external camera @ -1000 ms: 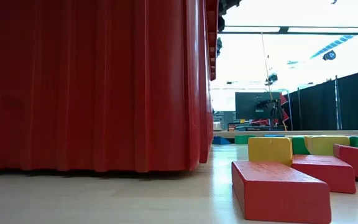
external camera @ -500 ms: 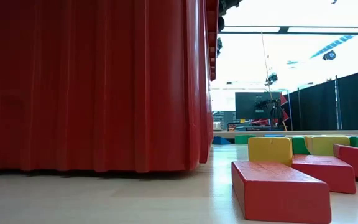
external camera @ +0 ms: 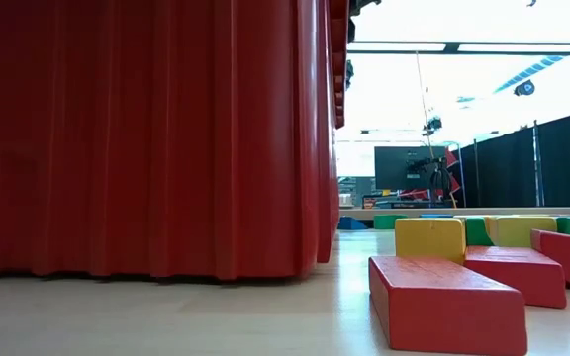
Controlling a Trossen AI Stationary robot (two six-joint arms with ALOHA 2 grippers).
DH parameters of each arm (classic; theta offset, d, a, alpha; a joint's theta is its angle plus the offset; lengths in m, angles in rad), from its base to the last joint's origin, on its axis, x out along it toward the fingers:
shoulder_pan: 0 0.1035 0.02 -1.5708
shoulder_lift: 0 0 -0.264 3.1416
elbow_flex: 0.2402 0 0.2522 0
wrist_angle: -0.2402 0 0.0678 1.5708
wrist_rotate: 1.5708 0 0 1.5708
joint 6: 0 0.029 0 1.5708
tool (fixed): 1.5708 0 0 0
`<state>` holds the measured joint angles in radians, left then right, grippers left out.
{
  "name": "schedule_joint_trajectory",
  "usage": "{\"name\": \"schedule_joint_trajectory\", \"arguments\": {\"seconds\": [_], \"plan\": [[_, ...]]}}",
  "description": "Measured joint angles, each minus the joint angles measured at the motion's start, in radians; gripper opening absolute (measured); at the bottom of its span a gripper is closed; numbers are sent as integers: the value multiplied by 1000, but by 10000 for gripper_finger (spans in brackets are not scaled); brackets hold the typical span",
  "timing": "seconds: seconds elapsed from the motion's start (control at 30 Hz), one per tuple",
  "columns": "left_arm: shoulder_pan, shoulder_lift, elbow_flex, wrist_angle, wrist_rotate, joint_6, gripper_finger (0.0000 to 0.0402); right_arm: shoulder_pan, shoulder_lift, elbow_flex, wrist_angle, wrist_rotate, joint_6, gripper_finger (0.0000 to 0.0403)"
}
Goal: Sort blocks
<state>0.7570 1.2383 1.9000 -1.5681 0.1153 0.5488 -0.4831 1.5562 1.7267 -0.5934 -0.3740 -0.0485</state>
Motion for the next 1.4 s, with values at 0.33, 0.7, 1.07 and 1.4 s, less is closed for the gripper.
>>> {"name": "schedule_joint_trajectory", "arguments": {"seconds": [0.33,0.7,1.07,1.4], "plan": [[-1,11,119,-10,-2,27,0,59,-18,38,-7,3,23,0],[-1,19,140,-3,52,26,0,144,-18,171,-158,7,56,0],[-2,21,82,-4,78,34,0,184,-18,168,-219,14,65,0],[-1,17,61,-4,79,27,0,184,-17,155,-220,11,65,0]]}}
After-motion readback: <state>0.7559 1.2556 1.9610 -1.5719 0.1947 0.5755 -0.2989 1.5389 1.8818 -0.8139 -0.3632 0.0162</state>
